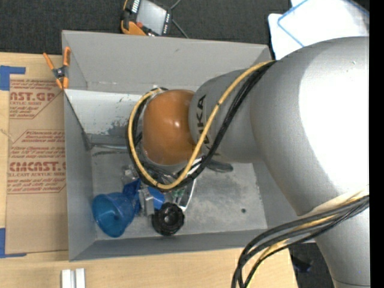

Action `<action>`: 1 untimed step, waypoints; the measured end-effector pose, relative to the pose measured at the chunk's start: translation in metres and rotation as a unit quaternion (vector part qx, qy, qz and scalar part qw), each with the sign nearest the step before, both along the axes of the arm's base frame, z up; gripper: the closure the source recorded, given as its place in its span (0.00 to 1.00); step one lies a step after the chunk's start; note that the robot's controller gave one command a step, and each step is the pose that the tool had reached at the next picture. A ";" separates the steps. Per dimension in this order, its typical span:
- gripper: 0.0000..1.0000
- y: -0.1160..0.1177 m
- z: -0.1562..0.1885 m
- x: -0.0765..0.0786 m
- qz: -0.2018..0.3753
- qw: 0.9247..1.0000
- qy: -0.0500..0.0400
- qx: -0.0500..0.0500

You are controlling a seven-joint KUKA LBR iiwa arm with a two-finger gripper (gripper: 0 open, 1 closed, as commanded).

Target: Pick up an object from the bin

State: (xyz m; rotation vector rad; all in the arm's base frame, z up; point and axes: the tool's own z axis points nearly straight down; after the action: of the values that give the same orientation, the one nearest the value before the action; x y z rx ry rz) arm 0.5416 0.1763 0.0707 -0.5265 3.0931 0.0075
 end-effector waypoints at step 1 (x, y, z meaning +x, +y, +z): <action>1.00 -0.013 0.010 -0.012 -0.004 1.000 0.000 0.001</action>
Offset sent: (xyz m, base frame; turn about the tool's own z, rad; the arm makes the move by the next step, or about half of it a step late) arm -0.0013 -0.0141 -0.0007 0.0267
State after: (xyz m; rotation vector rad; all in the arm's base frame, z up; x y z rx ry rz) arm 0.5291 0.1633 0.0808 -0.5154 3.0948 0.0096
